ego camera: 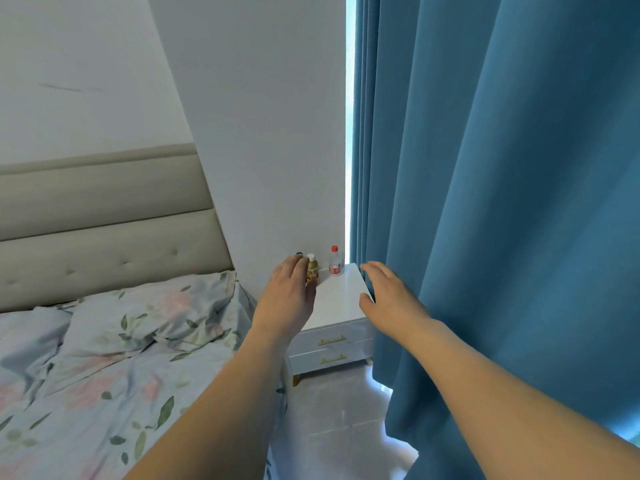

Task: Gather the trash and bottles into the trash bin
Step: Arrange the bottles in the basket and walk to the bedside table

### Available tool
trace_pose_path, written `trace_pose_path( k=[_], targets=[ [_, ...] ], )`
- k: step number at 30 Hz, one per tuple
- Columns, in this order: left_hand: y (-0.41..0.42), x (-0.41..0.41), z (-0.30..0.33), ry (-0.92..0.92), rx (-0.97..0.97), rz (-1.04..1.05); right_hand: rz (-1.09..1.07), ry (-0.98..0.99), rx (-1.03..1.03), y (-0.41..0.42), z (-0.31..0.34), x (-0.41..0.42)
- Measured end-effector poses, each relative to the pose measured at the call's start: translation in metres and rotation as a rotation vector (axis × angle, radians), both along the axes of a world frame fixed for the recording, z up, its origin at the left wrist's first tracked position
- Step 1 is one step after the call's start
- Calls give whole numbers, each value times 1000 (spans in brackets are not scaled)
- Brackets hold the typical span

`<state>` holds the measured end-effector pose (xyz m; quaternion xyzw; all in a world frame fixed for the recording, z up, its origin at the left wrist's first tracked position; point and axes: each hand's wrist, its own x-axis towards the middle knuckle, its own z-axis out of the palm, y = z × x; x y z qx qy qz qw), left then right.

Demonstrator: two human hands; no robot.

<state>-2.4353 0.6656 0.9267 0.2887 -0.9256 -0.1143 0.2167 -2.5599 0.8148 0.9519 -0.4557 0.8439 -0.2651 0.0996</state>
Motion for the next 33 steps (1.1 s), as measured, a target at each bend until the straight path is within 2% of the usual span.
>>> trace_pose_path(
  k=[7, 15, 23, 28, 33],
  targets=[
    [-65, -55, -7, 0, -2, 33, 32, 7, 21, -63, -9, -64],
    [-190, -110, -16, 16, 66, 138, 29, -39, 15, -186, -21, -129],
    [-293, -184, -52, -68, 175, 144, -43, -85, 69, -274, -50, -212],
    [-365, -227, -79, -93, 203, 202, -18, -142, 105, -345, -92, -261],
    [-420, -257, -149, -288, 395, 243, -114, -237, 172, -410, -158, -320]
  ],
)
